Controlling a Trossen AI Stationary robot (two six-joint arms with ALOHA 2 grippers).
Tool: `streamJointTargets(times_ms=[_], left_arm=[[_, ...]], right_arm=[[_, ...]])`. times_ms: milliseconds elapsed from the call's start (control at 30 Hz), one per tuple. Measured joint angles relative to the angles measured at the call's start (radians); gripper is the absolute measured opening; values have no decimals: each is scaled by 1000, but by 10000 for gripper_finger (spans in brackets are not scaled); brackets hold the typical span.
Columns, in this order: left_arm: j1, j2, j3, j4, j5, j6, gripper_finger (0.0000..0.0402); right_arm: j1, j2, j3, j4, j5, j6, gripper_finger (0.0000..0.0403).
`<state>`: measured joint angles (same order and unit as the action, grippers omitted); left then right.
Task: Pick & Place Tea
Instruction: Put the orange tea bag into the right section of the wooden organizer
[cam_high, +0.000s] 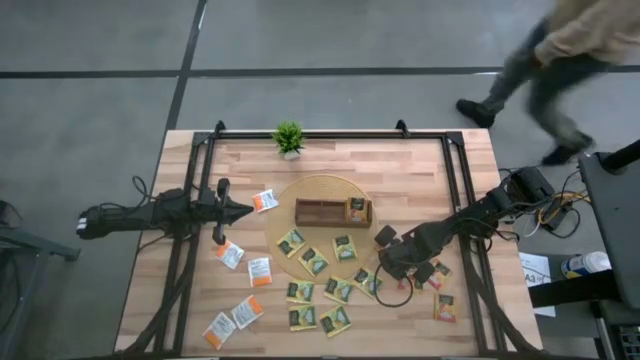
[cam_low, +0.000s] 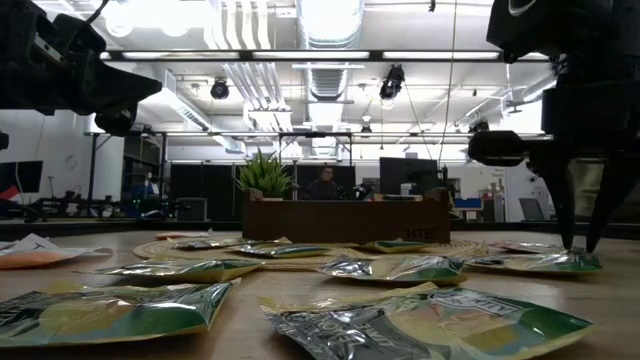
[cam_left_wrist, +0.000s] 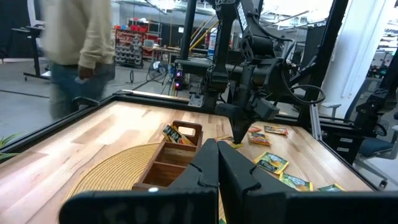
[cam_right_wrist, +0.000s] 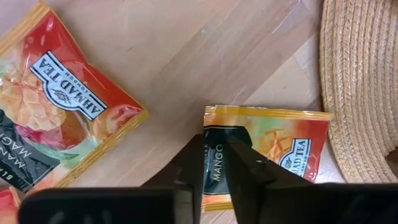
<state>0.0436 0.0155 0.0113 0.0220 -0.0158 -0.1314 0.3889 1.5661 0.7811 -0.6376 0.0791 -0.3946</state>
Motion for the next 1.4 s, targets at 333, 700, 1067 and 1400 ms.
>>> streamJointTargets(times_ms=[333, 700, 1067, 1400], left_arm=[[0, 0, 0, 0, 0, 0, 0], [0, 0, 0, 0, 0, 0, 0], [0, 0, 0, 0, 0, 0, 0], [0, 0, 0, 0, 0, 0, 0]], right_arm=[[1, 0, 0, -2, 23, -6, 8], [1, -8, 48, -96, 104, -2, 8], [1, -9, 148, -169, 98, 2, 8], [1, -9, 194, -192, 96, 2, 8]])
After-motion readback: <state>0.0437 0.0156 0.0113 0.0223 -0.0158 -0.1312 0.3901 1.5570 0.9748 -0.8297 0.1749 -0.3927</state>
